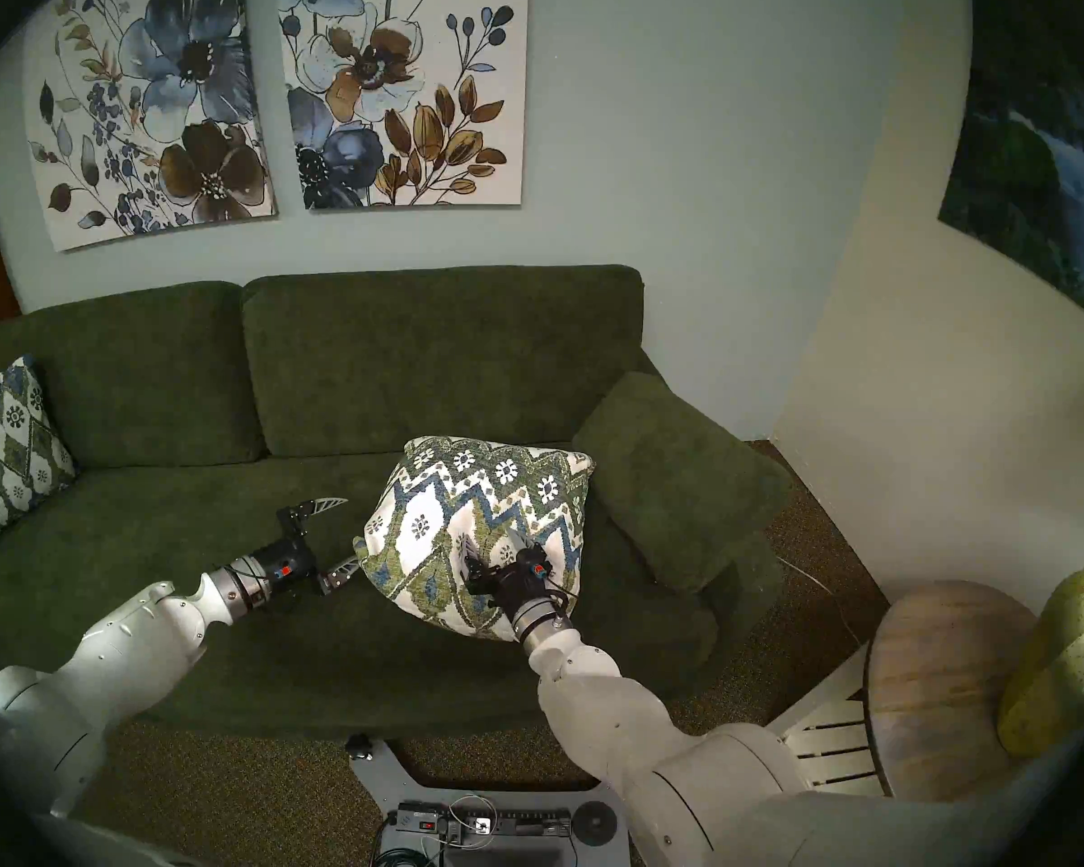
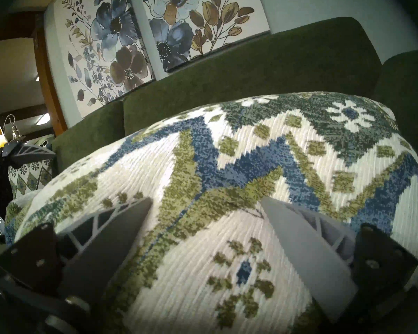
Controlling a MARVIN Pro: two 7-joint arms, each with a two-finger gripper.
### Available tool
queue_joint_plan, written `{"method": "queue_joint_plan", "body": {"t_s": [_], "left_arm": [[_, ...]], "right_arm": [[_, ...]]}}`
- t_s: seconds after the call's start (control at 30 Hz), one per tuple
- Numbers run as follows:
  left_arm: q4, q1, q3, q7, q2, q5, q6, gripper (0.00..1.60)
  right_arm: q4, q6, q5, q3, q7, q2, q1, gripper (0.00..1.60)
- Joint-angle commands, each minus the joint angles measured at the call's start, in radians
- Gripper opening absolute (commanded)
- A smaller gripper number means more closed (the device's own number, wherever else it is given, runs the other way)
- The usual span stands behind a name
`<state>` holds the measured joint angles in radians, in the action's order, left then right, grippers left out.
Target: Fluff a cushion
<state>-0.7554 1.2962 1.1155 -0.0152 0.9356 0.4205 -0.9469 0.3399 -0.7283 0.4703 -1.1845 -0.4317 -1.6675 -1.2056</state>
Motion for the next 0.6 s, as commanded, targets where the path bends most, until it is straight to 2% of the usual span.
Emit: {"method": "queue_joint_plan", "body": {"t_s": [0.0, 0.27, 0.57], "left_arm": [[-0.060, -0.032, 0.019, 0.012, -0.024, 0.004, -0.011, 1.60], [-0.033, 0.057, -0.017, -0.016, -0.015, 0.025, 0.006, 1.60], [0.009, 0.149, -0.043, -0.012, -0.015, 0.023, 0.025, 1.60]], "right_arm": [[-0.078, 0.052, -0.024, 0.030, 0.020, -0.025, -0.028, 1.60], [-0.112, 0.060, -0.031, 0.057, 0.046, -0.041, 0.006, 1.60], [-0.143, 0.065, -0.044, 0.095, 0.060, -0.057, 0.041, 1.60]]}}
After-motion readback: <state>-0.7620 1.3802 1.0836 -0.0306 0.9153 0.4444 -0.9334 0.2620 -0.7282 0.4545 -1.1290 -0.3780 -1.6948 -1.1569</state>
